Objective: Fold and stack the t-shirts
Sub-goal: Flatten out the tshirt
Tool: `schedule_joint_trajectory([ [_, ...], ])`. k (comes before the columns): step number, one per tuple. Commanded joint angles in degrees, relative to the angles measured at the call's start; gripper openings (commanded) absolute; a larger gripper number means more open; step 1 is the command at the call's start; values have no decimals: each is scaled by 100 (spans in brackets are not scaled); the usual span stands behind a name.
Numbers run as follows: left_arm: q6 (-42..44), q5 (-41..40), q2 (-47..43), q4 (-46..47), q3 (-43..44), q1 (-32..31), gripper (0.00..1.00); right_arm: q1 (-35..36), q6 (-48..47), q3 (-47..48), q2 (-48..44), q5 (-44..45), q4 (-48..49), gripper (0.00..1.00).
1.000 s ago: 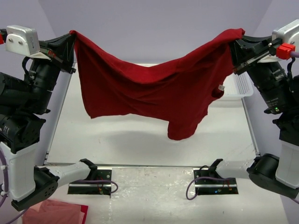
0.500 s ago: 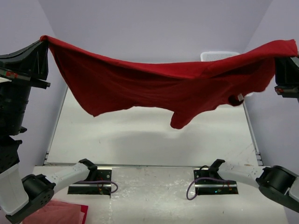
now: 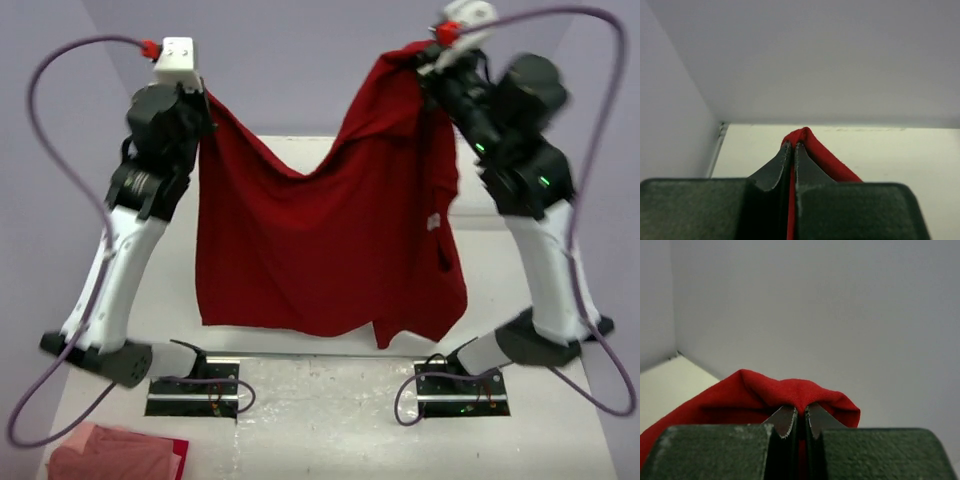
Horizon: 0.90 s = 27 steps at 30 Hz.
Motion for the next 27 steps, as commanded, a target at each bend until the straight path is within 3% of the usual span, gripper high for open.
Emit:
schedule_joint_trajectory([
  [1,-611,22,1194,-73,50,1373,0,-490,182,217,1173,-398,-84,0],
  [6,-674,700,2950,-57,605,2415,0,-1052,77,1010,2651,-1274,-280,0],
  [7,-683,727,3207,-187,1085,2730,0,-1115,77,1018,2809,-1356,-192,0],
  [10,-647,1069,3937,-214,1475,3030,0,-1344,50,1027,3477,-1366,-42,0],
  [15,-569,1263,4597,268,1397,3146,0,-1590,94,842,4198,-1163,380,0],
  [18,-525,1605,5035,365,1834,3190,3,-1739,121,1211,4628,-1339,407,0],
  [19,-525,1719,5151,339,1967,3233,12,-1783,147,1203,4682,-1330,563,37],
  [20,-586,1868,5230,417,2056,3260,23,-1818,147,1194,4735,-1261,643,62],
  [21,-612,1948,5266,505,2065,3286,52,-1862,182,1238,4779,-1190,687,94],
  [24,-648,2212,4952,1024,1811,3287,100,-1907,410,1458,4736,-1006,485,99],
  [27,-823,1827,4406,1288,1557,3278,100,-1854,699,1133,4069,-698,206,99],
])
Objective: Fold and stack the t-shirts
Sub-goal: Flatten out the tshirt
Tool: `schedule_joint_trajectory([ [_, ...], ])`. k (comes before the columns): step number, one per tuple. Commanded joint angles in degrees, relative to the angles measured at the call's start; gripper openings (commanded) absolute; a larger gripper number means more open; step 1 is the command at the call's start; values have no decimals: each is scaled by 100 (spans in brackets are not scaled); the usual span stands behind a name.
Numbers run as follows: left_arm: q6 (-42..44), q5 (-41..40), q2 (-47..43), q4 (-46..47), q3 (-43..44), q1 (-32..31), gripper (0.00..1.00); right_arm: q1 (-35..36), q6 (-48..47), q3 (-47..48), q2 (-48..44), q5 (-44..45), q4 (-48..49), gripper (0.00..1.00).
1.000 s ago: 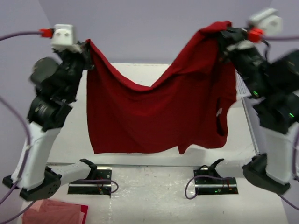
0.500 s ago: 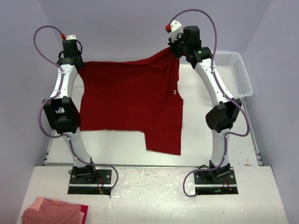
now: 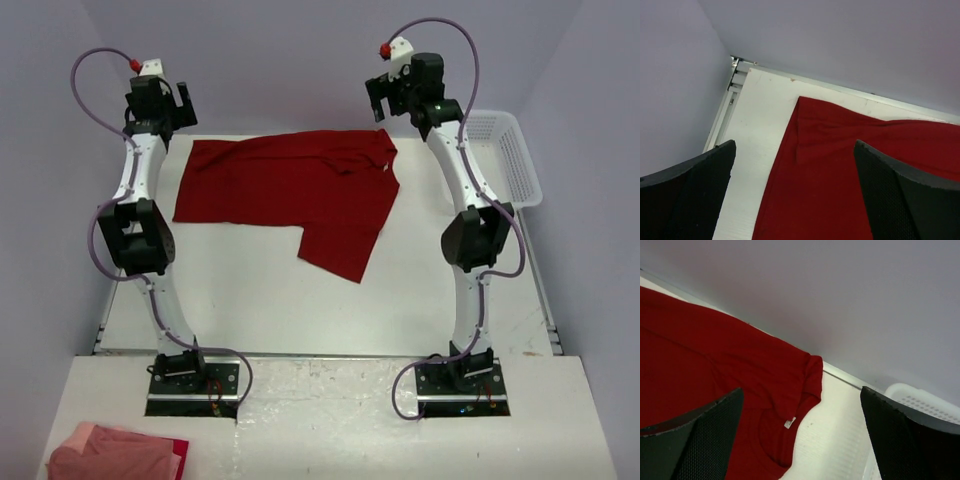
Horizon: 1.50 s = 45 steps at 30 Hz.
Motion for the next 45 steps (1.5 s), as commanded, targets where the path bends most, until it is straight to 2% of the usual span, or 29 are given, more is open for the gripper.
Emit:
schedule_joint_trajectory([
  [1,-172,-152,-866,650,-123,19,100,80,490,-93,-1096,364,-77,99],
  [3,-348,-547,-1139,265,-106,-60,100,229,780,-191,-1397,532,-654,99],
  [4,-435,-931,-1201,-433,-62,-78,100,291,1269,-339,-1642,532,-884,99],
  [6,-936,-1058,-1359,-1210,-131,-87,100,519,2199,-498,-1854,393,-1629,99],
  [7,-1224,-997,-1482,-1605,-367,-87,100,607,2493,-1091,-2177,261,-1703,99],
  [8,-1427,-866,-1918,-1575,-1309,-87,100,860,2739,-1531,-2398,251,-1591,99],
  [9,-1568,-586,-2166,-1426,-1901,-78,100,993,3229,-1997,-2626,399,-1451,96],
  [10,-1796,-70,-2421,-1085,-2386,-78,100,1125,3469,-2959,-2864,409,-1275,94],
  [11,-1903,100,-2832,-943,-3243,-69,100,1300,3706,-3438,-3292,374,-1117,90],
  [12,-2017,172,-2976,-872,-3556,-69,99,1328,4100,-3861,-3471,61,-758,87],
  [13,-2166,425,-3116,-732,-3803,-69,99,1329,4400,-4666,-3638,-82,-590,82],
  [14,-2202,427,-3318,-722,-4136,-60,99,1329,4620,-5074,-3944,-266,-222,70],
  [15,-2220,497,-3407,-730,-4279,-69,98,1329,4901,-5783,-4095,-398,-36,65],
  [17,-2238,647,-3688,-616,-4665,-60,98,1373,5123,-6463,-4524,-479,437,59],
  [19,-2185,516,-3846,-747,-4781,-69,98,1381,5413,-7115,-4711,-147,441,55],
  [21,-2159,349,-3935,-757,-4834,-52,99,1373,5597,-7623,-4860,-276,598,57],
  [22,-2185,157,-3996,-809,-4860,-34,99,1381,5676,-7827,-4913,-503,712,66],
  [24,-2194,76,-4005,-783,-4861,10,100,1381,5913,-8362,-4940,-584,1047,70],
  [32,-2449,348,-3882,-757,-4860,124,100,1399,6327,-9094,-4782,-347,1424,67],
  [45,-2537,339,-4277,-651,-5080,124,100,1636,6872,-9516,-3982,-285,2022,59],
])
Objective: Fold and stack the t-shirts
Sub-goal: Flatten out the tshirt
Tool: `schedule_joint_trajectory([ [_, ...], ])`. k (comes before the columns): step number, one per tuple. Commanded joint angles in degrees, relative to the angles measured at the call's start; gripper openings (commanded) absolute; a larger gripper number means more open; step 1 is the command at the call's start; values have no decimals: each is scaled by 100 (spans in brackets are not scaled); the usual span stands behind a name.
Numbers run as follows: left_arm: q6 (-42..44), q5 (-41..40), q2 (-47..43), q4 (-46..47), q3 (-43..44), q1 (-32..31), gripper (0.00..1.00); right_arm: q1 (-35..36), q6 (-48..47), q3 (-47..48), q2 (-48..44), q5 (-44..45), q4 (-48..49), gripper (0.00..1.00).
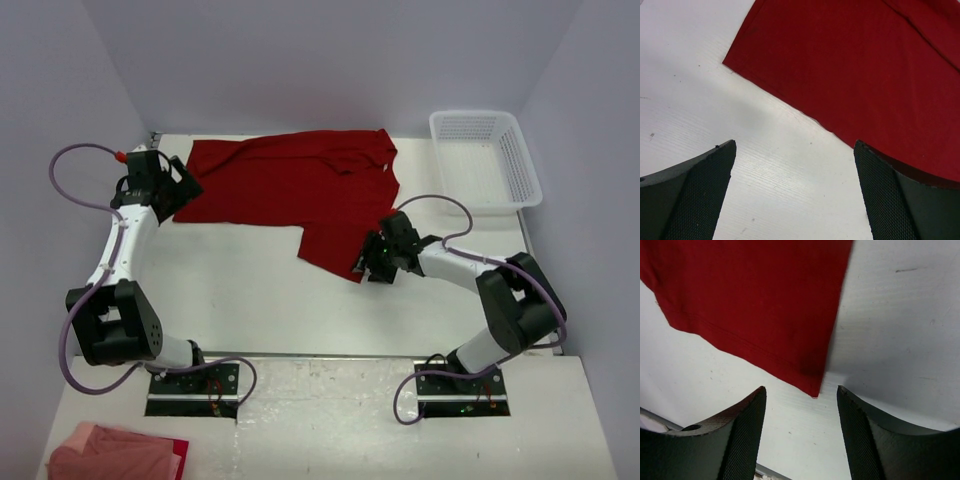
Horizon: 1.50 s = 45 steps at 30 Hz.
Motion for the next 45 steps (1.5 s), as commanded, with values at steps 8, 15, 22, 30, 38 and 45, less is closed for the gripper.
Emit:
schedule_joint_trajectory([
  [8,-132,66,-469,293,-170,39,100,343,572,-79,855,220,704,57],
  [15,-80,22,-504,293,-222,39,100,440,731,-140,884,431,784,37],
  [22,-97,-179,-399,355,-328,39,100,590,731,-184,646,694,696,1],
  [30,-167,-303,128,118,-205,135,100,704,380,-34,260,958,414,0],
  [38,-141,109,708,152,-47,723,97,774,72,18,-93,1161,273,0],
  [45,-106,619,1656,196,339,1041,74,783,10,-175,-277,1011,572,0],
])
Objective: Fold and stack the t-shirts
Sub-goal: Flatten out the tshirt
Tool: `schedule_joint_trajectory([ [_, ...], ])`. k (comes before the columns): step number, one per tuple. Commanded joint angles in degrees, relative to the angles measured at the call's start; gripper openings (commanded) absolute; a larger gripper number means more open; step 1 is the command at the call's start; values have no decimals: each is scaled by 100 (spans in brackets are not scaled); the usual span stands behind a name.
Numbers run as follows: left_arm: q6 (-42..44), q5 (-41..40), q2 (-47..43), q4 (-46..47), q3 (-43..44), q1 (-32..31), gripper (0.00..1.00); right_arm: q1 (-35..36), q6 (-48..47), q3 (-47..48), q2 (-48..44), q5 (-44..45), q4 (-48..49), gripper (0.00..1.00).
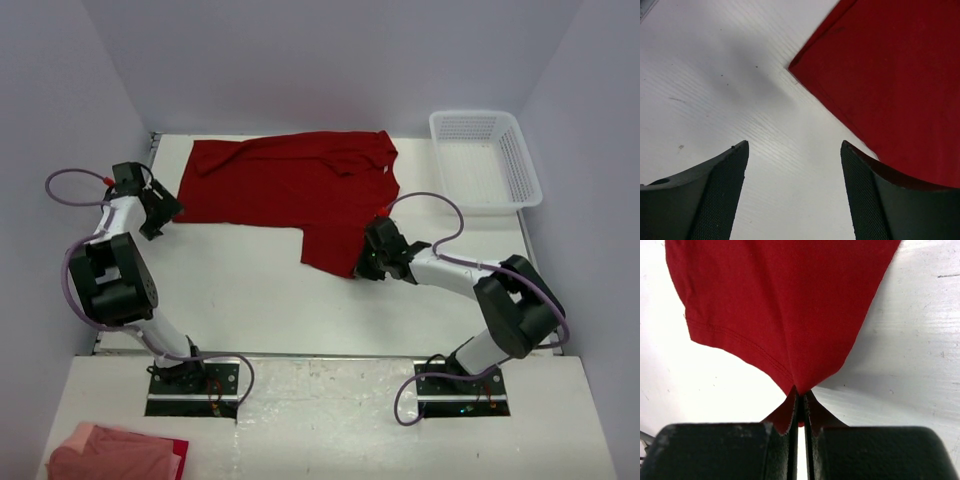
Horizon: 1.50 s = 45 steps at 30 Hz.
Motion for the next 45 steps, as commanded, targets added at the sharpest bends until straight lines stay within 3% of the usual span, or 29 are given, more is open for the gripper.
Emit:
schedule_joint_trajectory([
  [1,-73,357,372,76,346,71,71,57,-115,-114,-319,84,126,0],
  [4,-91,462,627,147,452,79,61,49,-158,-114,-328,84,144,0],
  [13,-108,419,1163,208,724,167,50,57,-159,-184,-424,93,232,0],
  [34,-354,691,2131,340,1445,308,49,119,-97,-404,-609,93,311,0],
  [39,-328,744,2157,393,1419,308,32,119,-62,-448,-697,84,302,0],
  [43,-328,814,2148,419,1340,308,28,119,-44,-439,-714,93,293,0],
  [45,-328,884,2113,463,1252,308,14,119,-35,-448,-688,93,302,0],
])
